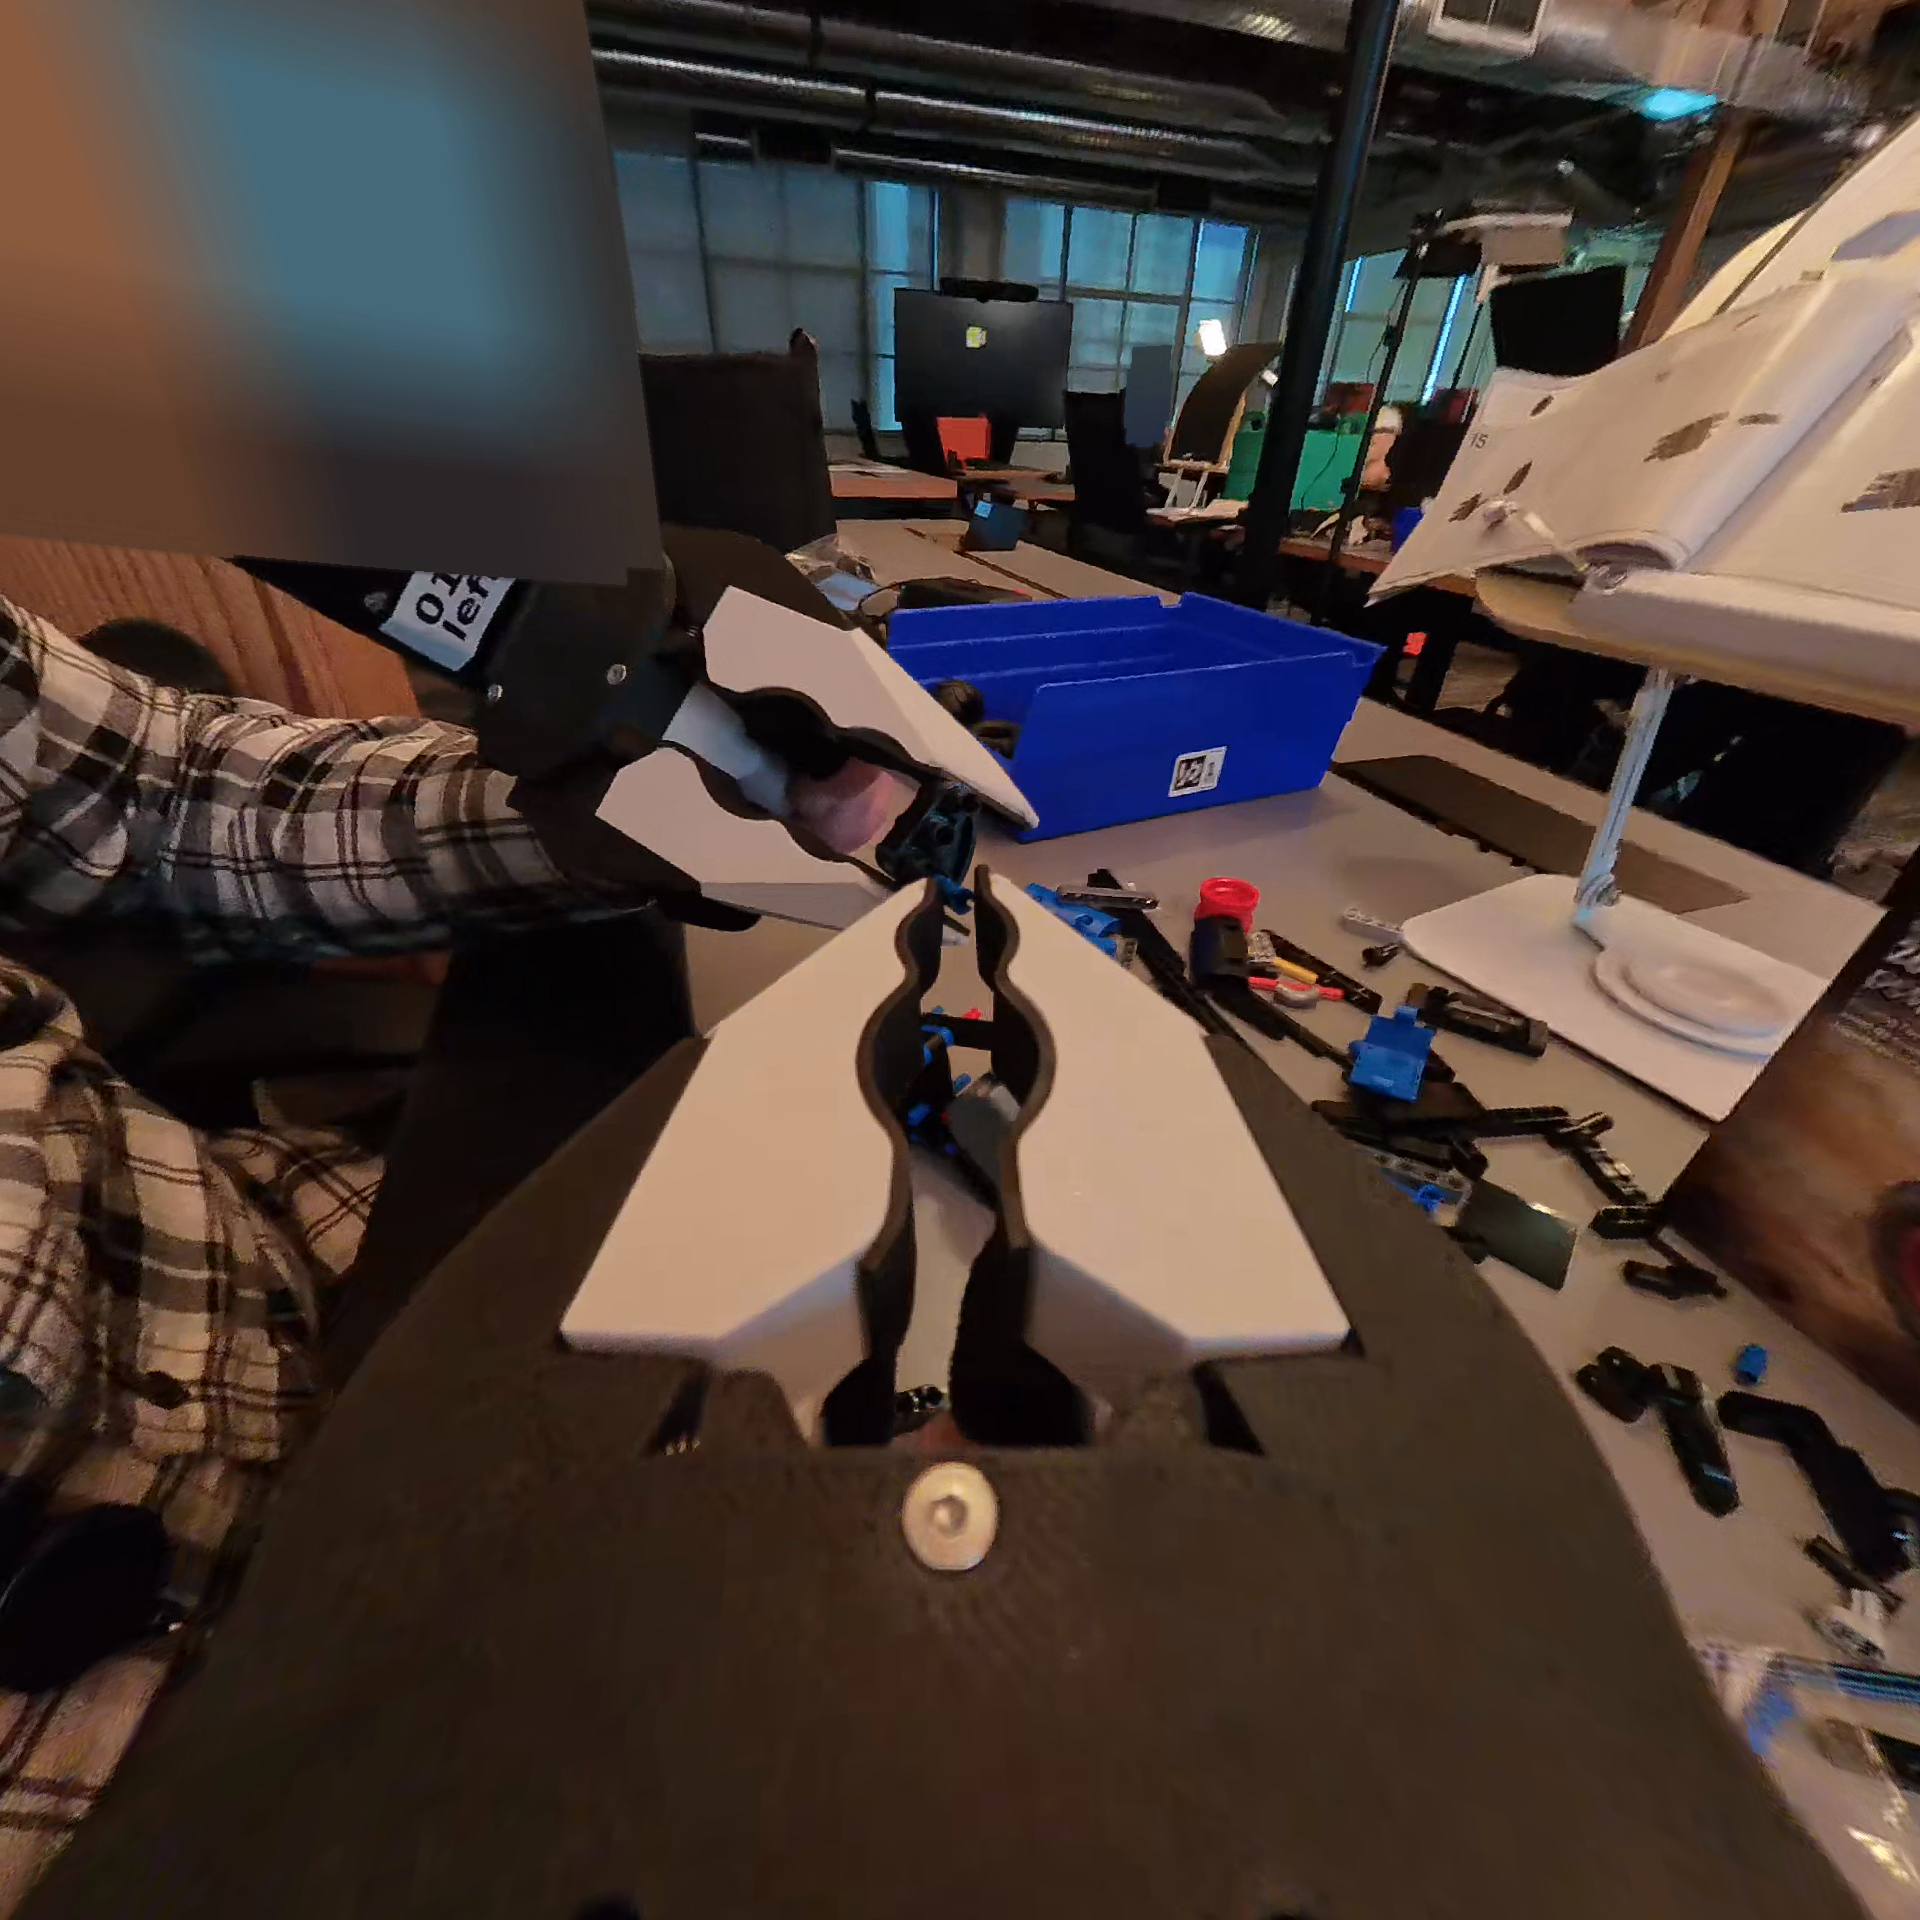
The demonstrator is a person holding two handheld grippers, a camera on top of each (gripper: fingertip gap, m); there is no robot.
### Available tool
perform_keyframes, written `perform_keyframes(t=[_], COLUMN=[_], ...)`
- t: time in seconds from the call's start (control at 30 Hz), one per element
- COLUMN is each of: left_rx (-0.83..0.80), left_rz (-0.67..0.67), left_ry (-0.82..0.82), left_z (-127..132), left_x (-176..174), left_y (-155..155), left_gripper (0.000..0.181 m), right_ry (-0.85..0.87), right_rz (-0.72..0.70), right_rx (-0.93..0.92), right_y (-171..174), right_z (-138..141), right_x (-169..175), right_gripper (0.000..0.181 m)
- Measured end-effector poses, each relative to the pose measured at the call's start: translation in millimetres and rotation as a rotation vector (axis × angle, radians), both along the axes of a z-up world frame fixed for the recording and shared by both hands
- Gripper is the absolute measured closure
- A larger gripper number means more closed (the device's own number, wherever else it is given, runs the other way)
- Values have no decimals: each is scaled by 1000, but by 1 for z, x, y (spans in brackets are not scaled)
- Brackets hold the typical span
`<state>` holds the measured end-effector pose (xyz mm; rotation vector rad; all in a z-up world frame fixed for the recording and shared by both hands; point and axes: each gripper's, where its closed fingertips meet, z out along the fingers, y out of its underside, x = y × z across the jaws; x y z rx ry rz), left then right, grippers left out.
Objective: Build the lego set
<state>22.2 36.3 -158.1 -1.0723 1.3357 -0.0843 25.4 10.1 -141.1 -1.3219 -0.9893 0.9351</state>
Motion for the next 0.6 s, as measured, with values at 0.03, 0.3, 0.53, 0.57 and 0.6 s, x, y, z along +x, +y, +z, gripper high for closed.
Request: perform_keyframes(t=[0.03, 0.3, 0.53, 0.57, 0.6], left_rx=[3, -4, -22, -21, -17], left_rz=[1, -2, -15, -15, -15], left_ry=[11, 38, 27, 28, 27], left_z=[-2, -10, -10, -10, -10], left_x=[0, 4, 3, 3, 3], left_y=[0, 0, -5, -6, -6], left_gripper=[158, 159, 159, 159, 159], right_ry=[5, -65, -46, -46, -45], right_rz=[0, 21, 34, 33, 32], right_rx=[10, 33, 24, 20, 17], right_y=[0, -4, -5, -4, -3], right_z=[1, -9, -8, -9, -9], right_x=[2, 1, 1, 1, 1], right_gripper=[179, 181, 181, 181, 181])
